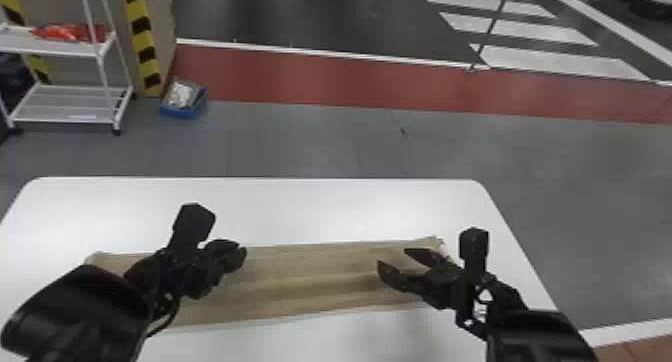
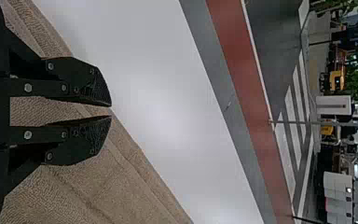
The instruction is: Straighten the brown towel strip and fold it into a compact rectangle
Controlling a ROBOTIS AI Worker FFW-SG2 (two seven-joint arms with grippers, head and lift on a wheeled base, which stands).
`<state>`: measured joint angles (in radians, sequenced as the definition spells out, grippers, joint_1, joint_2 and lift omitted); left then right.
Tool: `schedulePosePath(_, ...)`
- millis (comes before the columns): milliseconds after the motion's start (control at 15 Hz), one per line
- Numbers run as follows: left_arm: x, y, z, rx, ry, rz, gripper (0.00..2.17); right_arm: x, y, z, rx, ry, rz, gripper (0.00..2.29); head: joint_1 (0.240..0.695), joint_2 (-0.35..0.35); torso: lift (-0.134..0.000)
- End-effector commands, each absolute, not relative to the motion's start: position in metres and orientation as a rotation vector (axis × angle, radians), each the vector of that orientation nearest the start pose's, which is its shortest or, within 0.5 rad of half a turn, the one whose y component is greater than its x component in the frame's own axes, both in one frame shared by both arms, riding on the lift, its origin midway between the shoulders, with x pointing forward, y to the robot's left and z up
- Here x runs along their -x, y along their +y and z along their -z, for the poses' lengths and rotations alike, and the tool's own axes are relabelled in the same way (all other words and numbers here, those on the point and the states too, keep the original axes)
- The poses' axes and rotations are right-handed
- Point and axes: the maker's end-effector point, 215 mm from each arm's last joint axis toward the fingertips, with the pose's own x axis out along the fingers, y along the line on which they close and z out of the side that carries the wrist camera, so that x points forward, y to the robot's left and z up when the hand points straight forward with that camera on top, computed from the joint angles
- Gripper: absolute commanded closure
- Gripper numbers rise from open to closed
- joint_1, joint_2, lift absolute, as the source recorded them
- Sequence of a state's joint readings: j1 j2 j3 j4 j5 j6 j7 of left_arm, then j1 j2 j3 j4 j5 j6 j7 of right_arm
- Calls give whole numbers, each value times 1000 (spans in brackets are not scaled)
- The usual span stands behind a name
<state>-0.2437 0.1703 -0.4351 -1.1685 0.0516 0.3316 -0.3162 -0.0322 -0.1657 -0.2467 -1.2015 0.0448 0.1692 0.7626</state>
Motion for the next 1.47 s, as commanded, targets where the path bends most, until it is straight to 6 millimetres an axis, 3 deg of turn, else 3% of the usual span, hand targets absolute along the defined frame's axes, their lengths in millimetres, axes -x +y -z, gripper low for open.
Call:
schedulePosePath(0,-546,72,557,-238,590,630,721,-507,-291,544,-56,511,-466,215,695,-226,0)
schedulePosePath(800,-546,72,577,-296,637,641,734,-508,-294,542,-53,500,-465,215,695,-226,0)
schedulePosePath(867,-545,74,579,-300,648,639,761,-507,-293,544,-54,505,-465,215,695,-227,0)
schedulePosePath(933,-545,75,581,-303,654,637,994,-507,-291,544,-55,505,-469,215,695,-228,0)
schedulePosePath(1067,-544,78,582,-304,663,634,1011,-508,-290,543,-54,506,-470,215,695,-225,0)
schedulePosePath(1133,-545,79,580,-300,656,631,1268,-507,-285,546,-55,513,-476,215,695,-223,0)
schedulePosePath(1400,-545,78,573,-270,641,631,1268,-505,-282,549,-55,522,-482,215,695,-212,0)
